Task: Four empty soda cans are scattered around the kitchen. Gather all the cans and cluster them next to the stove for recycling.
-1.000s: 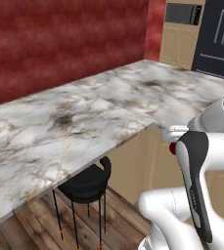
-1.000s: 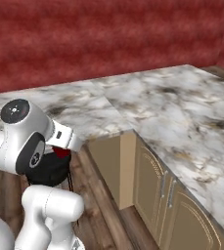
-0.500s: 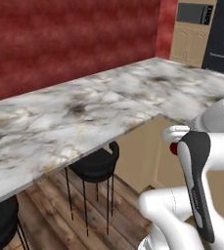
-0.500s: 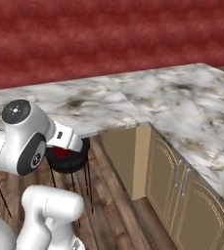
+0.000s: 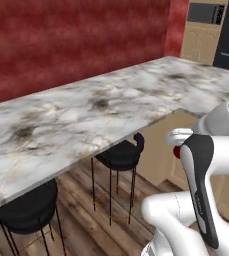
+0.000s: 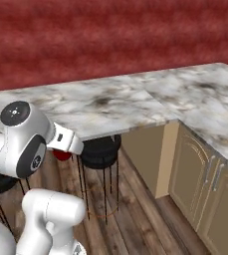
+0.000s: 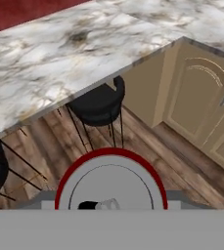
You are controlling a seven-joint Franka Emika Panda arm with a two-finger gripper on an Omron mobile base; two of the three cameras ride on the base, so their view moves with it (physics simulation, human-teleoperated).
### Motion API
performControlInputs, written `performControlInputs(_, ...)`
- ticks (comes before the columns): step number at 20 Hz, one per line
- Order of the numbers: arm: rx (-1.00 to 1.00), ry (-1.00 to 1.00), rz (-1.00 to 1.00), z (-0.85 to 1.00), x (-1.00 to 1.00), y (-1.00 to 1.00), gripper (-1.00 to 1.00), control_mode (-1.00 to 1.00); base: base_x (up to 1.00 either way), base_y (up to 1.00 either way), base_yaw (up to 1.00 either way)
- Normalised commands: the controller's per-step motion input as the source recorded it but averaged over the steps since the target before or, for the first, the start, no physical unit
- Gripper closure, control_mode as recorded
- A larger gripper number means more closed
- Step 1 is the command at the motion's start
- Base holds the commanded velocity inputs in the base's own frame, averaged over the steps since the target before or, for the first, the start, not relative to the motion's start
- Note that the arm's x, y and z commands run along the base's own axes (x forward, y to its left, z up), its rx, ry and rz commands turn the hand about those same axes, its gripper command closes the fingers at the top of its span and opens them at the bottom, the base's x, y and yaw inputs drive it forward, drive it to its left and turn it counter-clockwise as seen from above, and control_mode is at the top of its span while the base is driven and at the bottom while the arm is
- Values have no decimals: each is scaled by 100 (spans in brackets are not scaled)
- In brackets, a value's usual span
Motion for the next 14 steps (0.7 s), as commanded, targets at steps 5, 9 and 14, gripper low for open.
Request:
performControlInputs(5,0,0,0,0,0,0,100,100,-39,58,0)
performControlInputs(9,0,0,0,0,0,0,100,100,-40,63,0)
performControlInputs(14,0,0,0,0,0,0,100,100,-31,66,2)
